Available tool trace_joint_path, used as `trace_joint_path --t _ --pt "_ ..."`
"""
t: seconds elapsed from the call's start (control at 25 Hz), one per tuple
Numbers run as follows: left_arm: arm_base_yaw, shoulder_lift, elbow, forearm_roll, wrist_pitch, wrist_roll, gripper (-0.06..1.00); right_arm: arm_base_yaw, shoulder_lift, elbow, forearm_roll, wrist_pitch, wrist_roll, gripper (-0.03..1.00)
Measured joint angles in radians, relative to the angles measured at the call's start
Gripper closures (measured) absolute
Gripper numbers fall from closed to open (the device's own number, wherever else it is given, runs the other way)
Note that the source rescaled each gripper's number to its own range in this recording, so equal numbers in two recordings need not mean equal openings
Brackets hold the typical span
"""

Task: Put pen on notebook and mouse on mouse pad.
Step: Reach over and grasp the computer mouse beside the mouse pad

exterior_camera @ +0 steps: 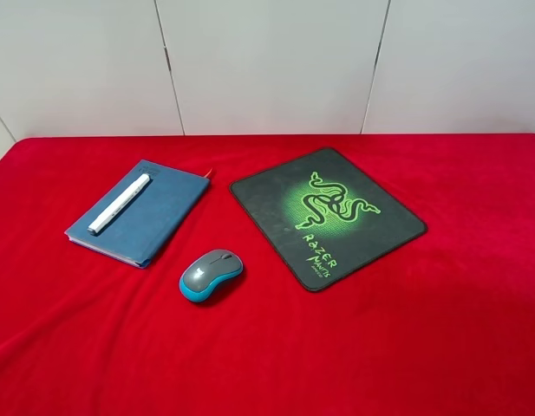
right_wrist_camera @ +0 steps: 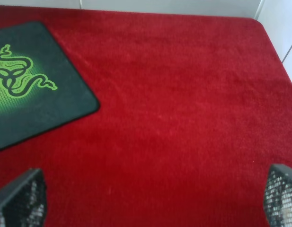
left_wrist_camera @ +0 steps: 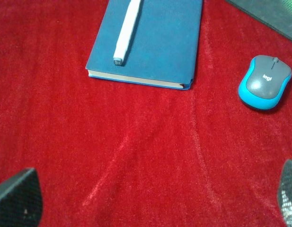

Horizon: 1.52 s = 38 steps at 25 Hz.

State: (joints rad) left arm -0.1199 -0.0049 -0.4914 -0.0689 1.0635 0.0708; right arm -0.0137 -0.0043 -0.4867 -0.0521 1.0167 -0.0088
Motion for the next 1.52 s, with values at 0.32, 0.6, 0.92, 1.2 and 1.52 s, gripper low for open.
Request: trace_joint_path --t 0.32,0.6,0.92,1.2,1.52 --pt "0.0 0.0 0.0 0.0 0.0 0.0 -0.05 0.0 0.0 0.0 0.0 0.0 0.0 -0.03" --pt "0.0 0.0 0.0 0.0 0.0 0.0 -0.05 0.0 0.0 0.0 0.0 0.0 0.0 -0.03" --pt "0.0 0.0 0.0 0.0 0.0 0.0 -0.05 0.0 0.0 0.0 0.004 0.0 0.0 -0.03" --pt "0.0 0.0 0.0 0.0 -0.001 0.0 -0.05 0.0 0.117 -0.093 0.081 0.004 -0.068 -0.03" --pt "0.0 0.0 0.0 0.0 -0.001 0.001 -0.05 0.084 0.494 -0.273 0.13 -0.033 -0.124 -0.03"
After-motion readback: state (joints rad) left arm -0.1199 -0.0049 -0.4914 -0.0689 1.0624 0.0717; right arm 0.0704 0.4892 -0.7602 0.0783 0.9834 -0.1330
